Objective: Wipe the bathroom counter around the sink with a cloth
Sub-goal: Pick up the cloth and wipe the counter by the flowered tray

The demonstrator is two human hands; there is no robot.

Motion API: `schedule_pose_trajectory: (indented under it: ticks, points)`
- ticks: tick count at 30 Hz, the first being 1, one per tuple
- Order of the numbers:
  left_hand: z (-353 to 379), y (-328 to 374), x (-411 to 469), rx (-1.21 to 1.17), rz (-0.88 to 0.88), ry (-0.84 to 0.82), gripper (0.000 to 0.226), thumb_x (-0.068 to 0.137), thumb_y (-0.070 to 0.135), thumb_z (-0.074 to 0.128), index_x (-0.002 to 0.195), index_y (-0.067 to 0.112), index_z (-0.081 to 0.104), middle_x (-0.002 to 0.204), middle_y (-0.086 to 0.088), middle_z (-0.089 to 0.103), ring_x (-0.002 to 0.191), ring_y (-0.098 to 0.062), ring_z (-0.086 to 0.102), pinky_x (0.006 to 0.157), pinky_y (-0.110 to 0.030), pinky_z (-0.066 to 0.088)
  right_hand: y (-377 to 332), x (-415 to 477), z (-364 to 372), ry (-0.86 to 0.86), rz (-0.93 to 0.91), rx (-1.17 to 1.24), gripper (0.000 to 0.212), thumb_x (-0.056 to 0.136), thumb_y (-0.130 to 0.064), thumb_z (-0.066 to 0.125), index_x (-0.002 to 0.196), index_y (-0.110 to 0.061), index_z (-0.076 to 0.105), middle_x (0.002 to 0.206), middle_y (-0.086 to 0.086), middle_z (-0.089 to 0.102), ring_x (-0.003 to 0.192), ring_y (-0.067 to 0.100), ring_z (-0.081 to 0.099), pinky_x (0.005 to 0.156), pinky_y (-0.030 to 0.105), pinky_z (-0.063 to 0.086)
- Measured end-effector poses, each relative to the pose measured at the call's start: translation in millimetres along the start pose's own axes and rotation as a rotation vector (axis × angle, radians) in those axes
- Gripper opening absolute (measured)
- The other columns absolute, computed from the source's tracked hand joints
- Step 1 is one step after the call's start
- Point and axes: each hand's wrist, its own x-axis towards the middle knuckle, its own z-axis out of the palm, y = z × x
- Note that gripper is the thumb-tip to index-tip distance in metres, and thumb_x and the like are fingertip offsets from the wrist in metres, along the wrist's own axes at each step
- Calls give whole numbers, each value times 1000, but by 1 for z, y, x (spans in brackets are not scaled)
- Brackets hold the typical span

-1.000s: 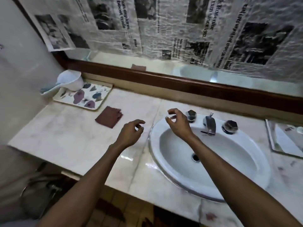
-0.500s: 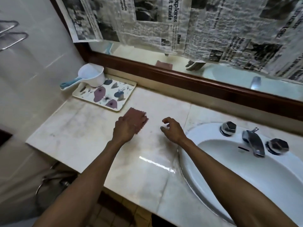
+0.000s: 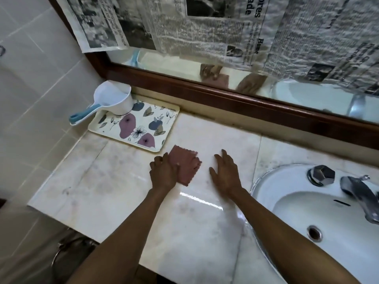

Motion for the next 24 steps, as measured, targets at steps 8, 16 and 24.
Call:
schedule_pose_trajectory:
  ticks: [8, 16, 24]
  points:
    - [10, -9, 29, -207, 145, 19, 39, 99, 22, 51, 137, 11, 55, 121, -16, 54, 112, -35, 54, 94, -30, 36, -21, 1, 21, 125, 137, -18, 60, 95, -43, 37, 143, -7, 42, 161, 14, 27, 146, 33, 29, 116, 46, 25]
    - [-18, -16, 48, -414, 393, 4, 32, 101, 9, 50, 128, 12, 67, 111, -14, 58, 94, -17, 56, 80, -14, 35, -44, 7, 48, 209, 289, -4, 62, 101, -43, 29, 151, -6, 30, 165, 12, 14, 153, 28, 12, 124, 47, 9]
    - [-72, -25, 127, -589, 304, -45, 26, 96, 13, 58, 117, 11, 73, 110, -9, 73, 98, -20, 66, 83, -24, 50, -74, 35, 74, 165, 221, -120, 66, 100, -47, 9, 158, -18, 17, 167, 8, 4, 154, 28, 0, 123, 54, 0]
